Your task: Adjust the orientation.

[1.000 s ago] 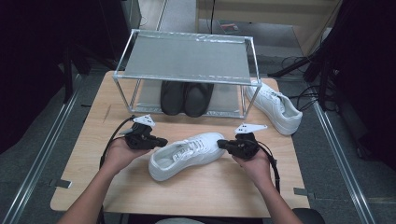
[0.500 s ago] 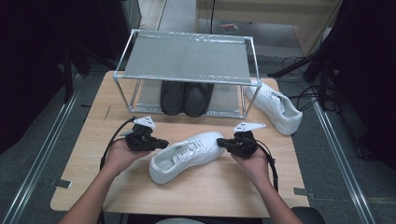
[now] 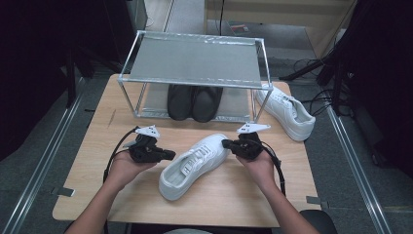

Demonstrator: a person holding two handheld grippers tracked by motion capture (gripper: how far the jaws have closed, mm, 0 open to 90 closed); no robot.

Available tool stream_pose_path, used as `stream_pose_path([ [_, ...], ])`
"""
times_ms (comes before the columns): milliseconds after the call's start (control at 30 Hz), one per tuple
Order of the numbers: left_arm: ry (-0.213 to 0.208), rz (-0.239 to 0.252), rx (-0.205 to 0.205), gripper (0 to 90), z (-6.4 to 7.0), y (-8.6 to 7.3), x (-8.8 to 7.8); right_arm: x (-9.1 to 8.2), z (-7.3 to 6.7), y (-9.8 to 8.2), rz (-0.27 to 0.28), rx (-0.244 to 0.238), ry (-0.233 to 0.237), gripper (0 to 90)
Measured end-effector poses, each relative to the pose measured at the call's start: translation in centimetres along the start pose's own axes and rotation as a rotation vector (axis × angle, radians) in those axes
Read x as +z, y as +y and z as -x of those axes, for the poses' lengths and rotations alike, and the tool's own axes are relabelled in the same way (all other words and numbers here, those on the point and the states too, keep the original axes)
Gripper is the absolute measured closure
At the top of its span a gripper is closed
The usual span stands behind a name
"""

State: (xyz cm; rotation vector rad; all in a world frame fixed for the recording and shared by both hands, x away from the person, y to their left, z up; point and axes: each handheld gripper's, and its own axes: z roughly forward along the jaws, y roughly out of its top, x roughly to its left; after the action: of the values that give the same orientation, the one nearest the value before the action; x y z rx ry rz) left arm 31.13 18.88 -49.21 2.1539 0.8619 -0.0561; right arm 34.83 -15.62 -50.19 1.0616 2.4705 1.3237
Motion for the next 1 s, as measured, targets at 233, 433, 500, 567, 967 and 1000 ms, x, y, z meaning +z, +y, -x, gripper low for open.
stream_pose_path([
  [233,0.004,0.003,-0.005,86.6,0.2,-0.2,0.0,0.3,0.4,0.4,0.0,0.016,0.026,89.6],
  [433,0.005,0.007,0.001,86.6,0.0,-0.1,-0.2,-0.6,-0.1,0.6,0.021,0.018,0.019,89.6],
  [500,0.004,0.008,0.003,86.5,-0.1,0.0,0.0,-1.1,-0.4,0.5,0.029,0.011,0.015,89.2],
  [567,0.002,0.001,0.008,86.5,-0.2,0.1,0.1,-1.4,-0.6,0.3,0.031,0.017,0.021,88.8],
  [967,-0.017,-0.009,0.022,85.9,-1.0,1.1,1.1,-1.6,-2.4,-1.4,-0.017,0.013,0.029,86.9],
  [1000,-0.021,-0.008,0.022,85.9,-1.0,1.2,1.2,-1.6,-2.5,-1.5,-0.021,0.01,0.032,86.9],
])
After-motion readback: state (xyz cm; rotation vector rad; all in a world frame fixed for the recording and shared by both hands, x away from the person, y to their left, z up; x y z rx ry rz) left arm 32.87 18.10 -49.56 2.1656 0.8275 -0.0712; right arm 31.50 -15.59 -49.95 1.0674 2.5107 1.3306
